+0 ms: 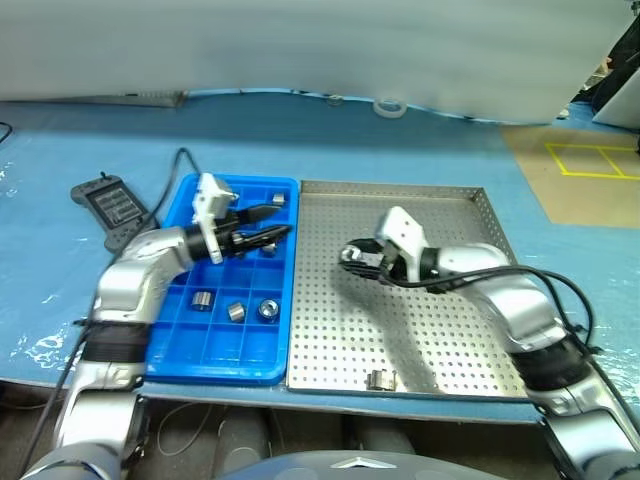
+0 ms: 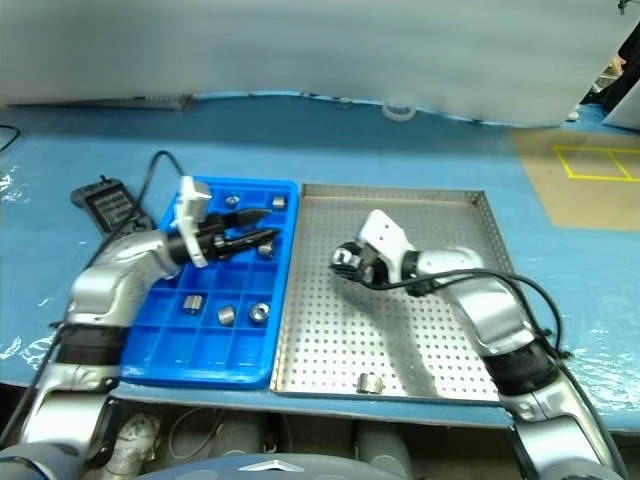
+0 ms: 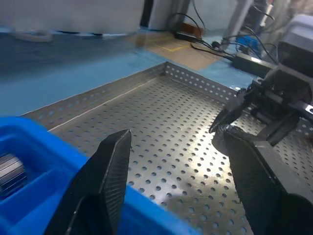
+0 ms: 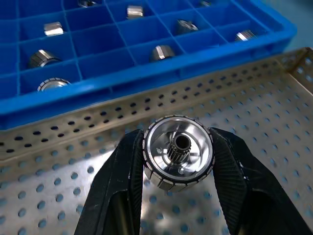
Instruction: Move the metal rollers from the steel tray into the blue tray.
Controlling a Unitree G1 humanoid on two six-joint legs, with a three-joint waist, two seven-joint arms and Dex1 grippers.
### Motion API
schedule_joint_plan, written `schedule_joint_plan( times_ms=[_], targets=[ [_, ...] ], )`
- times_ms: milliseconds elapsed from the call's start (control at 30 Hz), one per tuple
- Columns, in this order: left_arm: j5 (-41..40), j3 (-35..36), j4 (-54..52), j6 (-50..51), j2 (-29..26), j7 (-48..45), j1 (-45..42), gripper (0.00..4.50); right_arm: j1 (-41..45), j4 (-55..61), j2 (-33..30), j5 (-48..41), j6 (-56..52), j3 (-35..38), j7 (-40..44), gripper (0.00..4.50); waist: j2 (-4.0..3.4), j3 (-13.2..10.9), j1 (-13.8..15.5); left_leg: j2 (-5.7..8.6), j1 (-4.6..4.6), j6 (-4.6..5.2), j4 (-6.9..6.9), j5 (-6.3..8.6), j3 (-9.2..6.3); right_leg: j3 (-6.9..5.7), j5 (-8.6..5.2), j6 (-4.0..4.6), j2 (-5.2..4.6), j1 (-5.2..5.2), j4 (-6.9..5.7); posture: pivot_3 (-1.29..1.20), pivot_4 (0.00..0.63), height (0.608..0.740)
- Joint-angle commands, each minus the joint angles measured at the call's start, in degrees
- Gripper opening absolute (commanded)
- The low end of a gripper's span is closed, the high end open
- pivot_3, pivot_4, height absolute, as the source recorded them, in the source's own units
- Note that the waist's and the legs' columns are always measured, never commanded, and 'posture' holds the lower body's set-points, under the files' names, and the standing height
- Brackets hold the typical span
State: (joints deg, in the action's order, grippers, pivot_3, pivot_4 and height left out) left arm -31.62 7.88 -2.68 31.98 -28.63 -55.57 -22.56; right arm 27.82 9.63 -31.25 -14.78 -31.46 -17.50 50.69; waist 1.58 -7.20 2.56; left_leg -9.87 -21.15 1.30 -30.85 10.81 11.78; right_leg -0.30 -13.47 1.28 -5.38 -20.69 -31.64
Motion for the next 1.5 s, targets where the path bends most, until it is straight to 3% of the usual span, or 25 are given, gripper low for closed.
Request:
schedule_joint_plan(
  times_ms=[33, 233, 400, 500, 633, 833, 900, 1067, 1267, 1500],
  targets=[
    [-4.18, 6.82, -9.00, 3.49, -2.88, 4.25, 4.85, 3.14, 6.00, -6.11, 4.52, 1.22, 6.19, -3.44, 4.54, 1.63, 0.06, 0.00, 0.77, 0.00, 0.00, -0.03, 0.00, 0.00, -0.03, -0.06, -0.01, 0.01, -0.01, 0.01, -0.01, 0.26, 0.150, 0.740],
    [-8.85, 16.52, -23.23, 7.64, -5.43, 11.69, 18.81, 3.14, 14.32, -20.14, 14.11, 3.37, 16.05, -7.77, 12.05, 1.63, 0.26, -0.24, 5.13, -0.03, -0.02, -0.26, 0.07, 0.03, -0.27, -0.43, -0.27, 0.45, -0.05, 0.02, -0.09, 0.47, 0.150, 0.740],
    [-12.90, 24.32, -31.55, 8.96, -4.24, 18.18, 28.83, 3.14, 17.08, -28.55, 18.67, 4.74, 22.03, -8.29, 16.05, 1.63, 0.33, -0.42, 9.75, 0.00, -0.04, -0.27, 0.09, 0.05, -0.60, -0.81, -0.34, 0.54, -0.10, 0.22, 0.00, 0.56, 0.150, 0.740],
    [-13.56, 25.49, -33.40, 8.29, -4.16, 19.61, 32.57, 3.14, 18.20, -33.28, 19.76, 6.69, 25.54, -8.15, 16.70, 1.63, 0.22, -0.58, 12.06, 0.00, 0.02, -0.30, 0.15, 0.04, -0.83, -0.86, -0.35, 0.51, -0.07, 0.31, -0.01, 0.56, 0.150, 0.740],
    [-14.62, 24.39, -32.82, 7.58, -4.31, 20.61, 32.61, 3.14, 18.63, -34.11, 18.19, 7.12, 26.44, -6.13, 17.71, 1.63, 0.12, -0.90, 14.74, -0.02, 0.29, -0.51, 0.26, -0.08, -1.02, -0.82, -0.53, 0.21, 0.02, 0.25, 0.00, 0.52, 0.150, 0.740],
    [-12.66, 17.17, -26.19, 6.73, -5.72, 19.13, 23.68, 3.14, 13.77, -23.88, 11.95, 4.65, 19.41, -4.14, 21.09, 1.63, 0.01, -1.02, 16.96, 0.01, 0.46, -0.93, 0.41, -0.34, -1.44, -0.74, -0.48, -0.30, 0.28, 0.42, -0.09, 0.39, 0.150, 0.740],
    [-11.27, 14.00, -22.19, 6.17, -6.50, 17.34, 19.80, 3.14, 11.30, -19.61, 9.96, 3.85, 16.41, -3.85, 21.50, 1.63, 0.04, -1.00, 16.68, 0.01, 0.50, -1.21, 0.41, -0.51, -1.52, -0.69, -0.28, -0.90, 0.32, 0.44, -0.10, 0.35, 0.150, 0.740],
    [-8.68, 8.27, -15.16, 4.44, -7.09, 13.65, 12.87, 3.14, 10.03, -18.74, 7.95, 7.89, 19.13, -3.44, 17.34, 1.63, 0.37, -0.79, 12.93, 0.02, 0.35, -1.37, 0.44, -0.61, -1.59, -0.67, -0.19, -1.04, 0.39, 0.46, -0.20, 0.24, 0.150, 0.740],
    [-6.06, 3.13, -7.86, 2.26, -6.40, 9.82, 5.67, 3.14, 9.36, -18.98, 10.22, 9.39, 18.90, 0.32, 6.44, 1.63, 0.70, -0.57, 7.41, 0.07, 0.10, -1.50, 0.40, -0.70, -1.71, -0.89, -0.15, -1.03, 0.33, 0.49, -0.23, 0.15, 0.150, 0.740],
    [-4.31, 2.34, -2.98, 0.48, -7.06, 7.18, 1.88, 3.14, 10.50, -19.96, 15.16, 9.78, 19.22, -0.42, 1.62, 1.63, 0.80, -0.50, 3.49, 0.01, 0.02, -1.49, 0.45, -0.70, -1.76, -1.09, -0.13, -0.95, 0.33, 0.48, -0.20, 0.14, 0.150, 0.740]
  ],
)
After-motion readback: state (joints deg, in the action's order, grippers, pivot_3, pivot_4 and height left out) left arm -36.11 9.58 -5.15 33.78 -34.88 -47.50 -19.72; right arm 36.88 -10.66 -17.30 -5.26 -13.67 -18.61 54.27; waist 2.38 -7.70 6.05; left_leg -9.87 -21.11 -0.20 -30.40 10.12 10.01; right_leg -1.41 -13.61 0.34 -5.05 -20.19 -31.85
